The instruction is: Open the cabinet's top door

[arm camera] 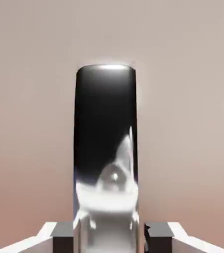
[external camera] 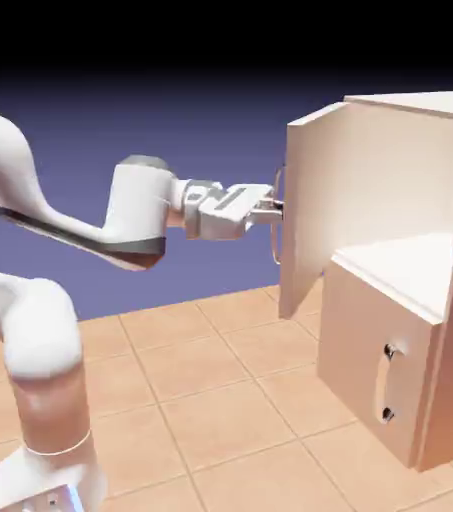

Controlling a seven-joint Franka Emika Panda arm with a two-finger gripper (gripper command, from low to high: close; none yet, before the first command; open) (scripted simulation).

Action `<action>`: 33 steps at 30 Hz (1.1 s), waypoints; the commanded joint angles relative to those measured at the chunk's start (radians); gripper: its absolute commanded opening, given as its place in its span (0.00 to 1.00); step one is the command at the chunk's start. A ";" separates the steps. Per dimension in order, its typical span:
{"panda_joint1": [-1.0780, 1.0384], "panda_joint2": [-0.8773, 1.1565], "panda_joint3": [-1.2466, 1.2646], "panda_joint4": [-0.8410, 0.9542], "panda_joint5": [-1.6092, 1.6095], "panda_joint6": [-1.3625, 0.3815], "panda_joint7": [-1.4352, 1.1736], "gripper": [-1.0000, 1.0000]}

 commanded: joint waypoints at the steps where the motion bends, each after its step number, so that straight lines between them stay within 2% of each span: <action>1: -0.036 -0.005 0.024 0.001 0.011 0.027 0.001 0.00; 3: -0.095 -0.023 0.089 0.001 0.073 0.054 -0.016 0.00; 5: -0.085 -0.037 0.134 -0.004 0.160 0.006 -0.055 0.00; 15: -0.030 -0.002 0.416 0.076 0.586 -0.372 -0.177 0.00; 23: -0.143 0.133 0.694 0.288 0.826 -0.718 -0.185 0.00; 33: -0.471 0.249 1.050 0.606 0.994 -1.057 -0.174 0.00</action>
